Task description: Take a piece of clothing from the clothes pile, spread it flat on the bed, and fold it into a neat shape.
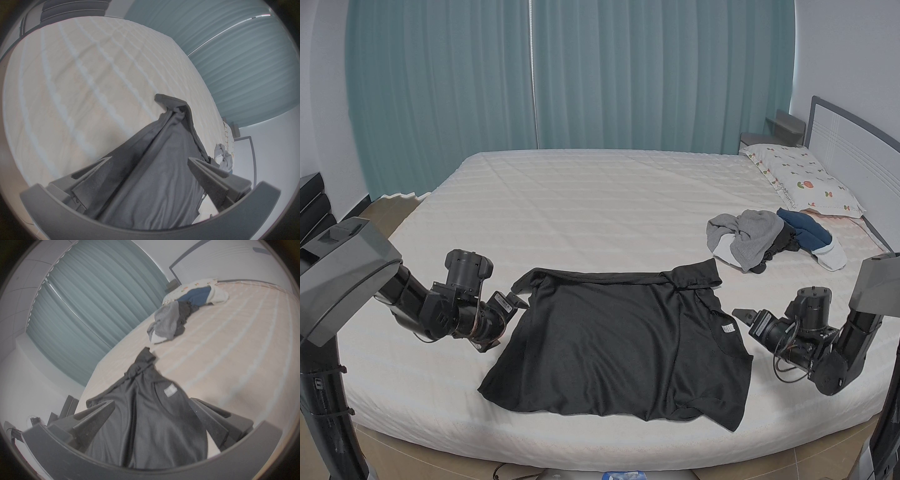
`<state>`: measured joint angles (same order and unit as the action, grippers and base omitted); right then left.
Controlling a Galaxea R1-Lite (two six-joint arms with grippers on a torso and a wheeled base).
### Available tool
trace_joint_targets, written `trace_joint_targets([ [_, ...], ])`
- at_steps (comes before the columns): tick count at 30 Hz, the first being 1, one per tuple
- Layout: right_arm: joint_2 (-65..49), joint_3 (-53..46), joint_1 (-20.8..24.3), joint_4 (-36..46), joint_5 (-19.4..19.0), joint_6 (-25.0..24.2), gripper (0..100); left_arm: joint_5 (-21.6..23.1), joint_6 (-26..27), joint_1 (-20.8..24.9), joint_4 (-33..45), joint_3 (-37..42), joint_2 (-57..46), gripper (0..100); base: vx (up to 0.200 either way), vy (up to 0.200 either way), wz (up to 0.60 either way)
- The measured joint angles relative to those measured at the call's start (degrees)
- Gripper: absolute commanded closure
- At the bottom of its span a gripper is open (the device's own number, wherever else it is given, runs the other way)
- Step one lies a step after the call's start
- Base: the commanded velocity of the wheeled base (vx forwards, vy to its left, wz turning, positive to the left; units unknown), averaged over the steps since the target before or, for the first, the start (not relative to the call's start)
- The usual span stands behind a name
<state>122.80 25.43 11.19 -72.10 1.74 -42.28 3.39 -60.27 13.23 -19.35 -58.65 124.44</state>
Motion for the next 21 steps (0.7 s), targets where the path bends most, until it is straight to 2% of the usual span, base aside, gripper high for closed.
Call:
trace_joint_targets([
  [4,-1.51,-8.05,1.29,-5.99,-2.69,-1.57,0,-0.17,-0.3,0.94,-4.95,8.33,-3.74,0,0.0,0.0,0.0],
  [7,-1.79,-12.81,2.73,-11.01,-5.35,-2.67,0,-0.3,-0.93,1.76,-8.7,12.96,-5.75,0,-0.2,0.0,0.0],
  [11,-0.69,-17.63,4.33,-16.2,-6.86,-4.19,0,0.05,-2.27,2.47,-10.13,16.86,-7.38,0,-0.2,0.0,0.0],
  [16,0.91,-20.61,4.88,-16.88,-7.33,-5.07,0,0.27,-2.73,2.95,-11.67,19.18,-8.07,0,-0.2,0.0,0.0],
  [21,1.68,-21.71,4.6,-16.88,-7.4,-5.24,0,-0.24,-2.29,2.86,-15.36,21.66,-7.88,0,0.0,0.0,0.0],
])
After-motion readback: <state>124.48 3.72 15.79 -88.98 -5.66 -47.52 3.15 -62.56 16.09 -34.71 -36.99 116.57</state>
